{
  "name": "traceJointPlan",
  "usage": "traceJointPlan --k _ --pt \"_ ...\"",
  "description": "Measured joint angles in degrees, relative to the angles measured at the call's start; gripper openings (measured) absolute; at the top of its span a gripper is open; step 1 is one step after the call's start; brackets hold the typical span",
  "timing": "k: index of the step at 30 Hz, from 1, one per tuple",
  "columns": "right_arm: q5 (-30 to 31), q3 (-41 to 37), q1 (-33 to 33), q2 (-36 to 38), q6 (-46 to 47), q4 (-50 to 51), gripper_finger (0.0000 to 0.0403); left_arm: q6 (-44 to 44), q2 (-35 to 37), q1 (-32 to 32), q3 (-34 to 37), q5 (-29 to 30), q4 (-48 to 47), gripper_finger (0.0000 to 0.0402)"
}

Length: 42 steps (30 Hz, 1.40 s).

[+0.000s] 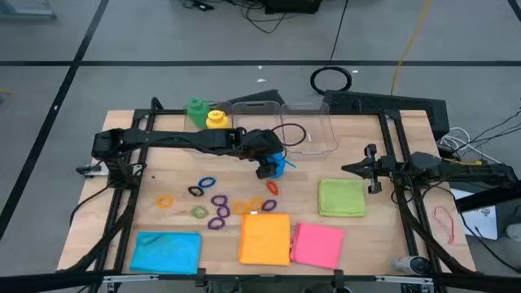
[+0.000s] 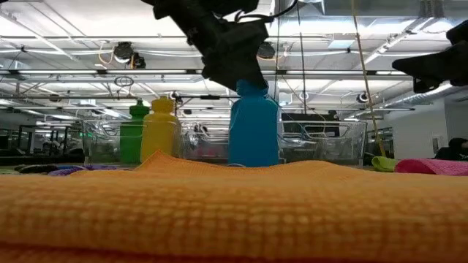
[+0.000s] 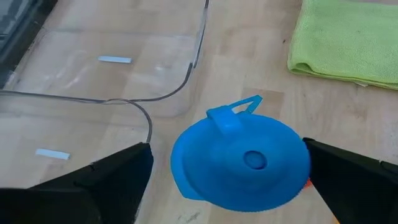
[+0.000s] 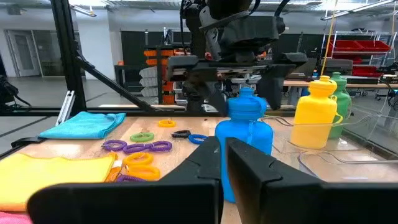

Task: Pick & Place Sports Items
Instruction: Put the blue tumbler into the left transparent container

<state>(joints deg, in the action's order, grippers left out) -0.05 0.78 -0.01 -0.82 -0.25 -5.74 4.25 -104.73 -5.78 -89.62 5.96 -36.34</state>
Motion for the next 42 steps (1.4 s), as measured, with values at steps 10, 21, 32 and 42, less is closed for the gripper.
traceJointPlan --k 10,21,32,42 --pt "0.00 0.02 0.00 0.00 -0.02 -0.01 0.0000 0.00 0.00 -0.01 0.00 0.08 0.00 0.0333" --pt "0.00 0.02 0.00 0.00 0.00 -0.02 0.0000 0.04 0.00 0.00 0.00 0.08 0.00 0.0333" --pt "0.00 0.02 0.00 0.00 -0.01 -0.02 0.0000 0.06 0.00 0.00 0.00 0.06 -0.02 0.0331" --pt "0.00 0.00 0.00 0.00 0.00 -0.02 0.0000 0.11 0.00 -0.02 0.00 -1.47 -0.04 0.0218"
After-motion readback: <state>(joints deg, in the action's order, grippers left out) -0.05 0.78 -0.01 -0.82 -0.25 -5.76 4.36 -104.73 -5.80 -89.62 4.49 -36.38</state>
